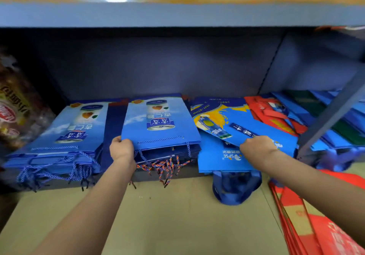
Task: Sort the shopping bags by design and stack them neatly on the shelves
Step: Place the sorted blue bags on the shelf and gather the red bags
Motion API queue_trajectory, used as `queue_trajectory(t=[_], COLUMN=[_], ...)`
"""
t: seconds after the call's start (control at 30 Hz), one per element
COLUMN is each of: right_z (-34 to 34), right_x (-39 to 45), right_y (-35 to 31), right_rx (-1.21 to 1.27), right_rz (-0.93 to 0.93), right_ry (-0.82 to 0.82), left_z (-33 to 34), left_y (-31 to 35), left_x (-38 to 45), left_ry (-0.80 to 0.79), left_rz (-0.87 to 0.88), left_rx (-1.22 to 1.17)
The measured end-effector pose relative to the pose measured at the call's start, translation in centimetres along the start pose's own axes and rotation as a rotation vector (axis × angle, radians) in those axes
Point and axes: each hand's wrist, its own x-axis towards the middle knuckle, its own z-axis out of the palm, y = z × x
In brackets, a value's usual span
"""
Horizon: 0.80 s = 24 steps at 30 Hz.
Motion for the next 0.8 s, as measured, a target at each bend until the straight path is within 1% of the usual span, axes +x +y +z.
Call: queue_trajectory(t=[0.13, 0.2, 0.23, 0.3, 0.33, 0.37, 0.4, 0.47, 0.5, 0.53, 0.57, 0.6, 0.7, 0.73, 0.77, 0.8], right_z=[-3.2, -4.6, -5.1, -6.4, -7.1, -7.5, -7.8, -8.1, -8.1, -8.0, -7.7, -7.1, -5.1, -4.8, -4.7, -4.8], right_x=[0.2, 0.7, 1.1, 1.4, 1.5, 2.1, 2.7, 3.9, 4.2, 4.4, 4.5, 4.7, 5.3, 5.6, 5.9, 6.3], right_y=[-1.2, -2.1, -2.6, -3.2, -3.4, -3.4, -3.5, -3.6, -3.8, -4.1, -4.5, -4.8, -4.9, -4.8, -4.7, -4.8], right_rx=[0.057, 0.128, 0.180, 0.297, 0.361, 0.404, 0.442, 0.466, 0.479, 0.488, 0.496, 0.506, 0.573, 0.625, 0.720, 0.865], right_rz=[-0.014, -0.016, -0.020, -0.005, 0.020, 0.050, 0.084, 0.146, 0.148, 0.127, 0.099, 0.076, 0.043, 0.034, 0.037, 0.055], right_ry=[0.055, 0.011, -0.024, -0.071, -0.055, -0.021, 0.047, 0.215, 0.262, 0.268, 0.236, 0.170, -0.095, -0.116, -0.084, -0.035], left_z=[-0.5, -1.7, -2.6, -4.7, -5.7, -6.7, -7.3, -7.8, -7.6, -7.4, -7.0, -6.7, -6.0, -5.9, -6.0, -6.1], left_y=[1.2, 2.4, 3.0, 3.6, 3.7, 3.6, 3.3, 2.7, 2.5, 2.3, 2.0, 1.9, 1.3, 1.2, 1.2, 1.2], left_x=[-0.5, 0.5, 1.2, 2.2, 2.7, 2.9, 3.0, 3.2, 3.1, 3.0, 2.8, 2.5, 2.2, 2.1, 2.0, 1.9], left_ry=[0.107, 0.177, 0.183, 0.114, 0.065, 0.014, -0.016, -0.050, -0.074, -0.104, -0.133, -0.158, -0.214, -0.221, -0.230, -0.244], left_rz=[0.069, 0.102, 0.104, 0.096, 0.077, 0.053, 0.034, 0.027, 0.024, 0.027, 0.033, 0.042, 0.045, 0.029, 0.007, -0.036], left_rx=[-0.093, -0.162, -0.161, -0.065, -0.018, 0.003, 0.015, 0.039, 0.050, 0.062, 0.076, 0.091, 0.117, 0.126, 0.138, 0.133])
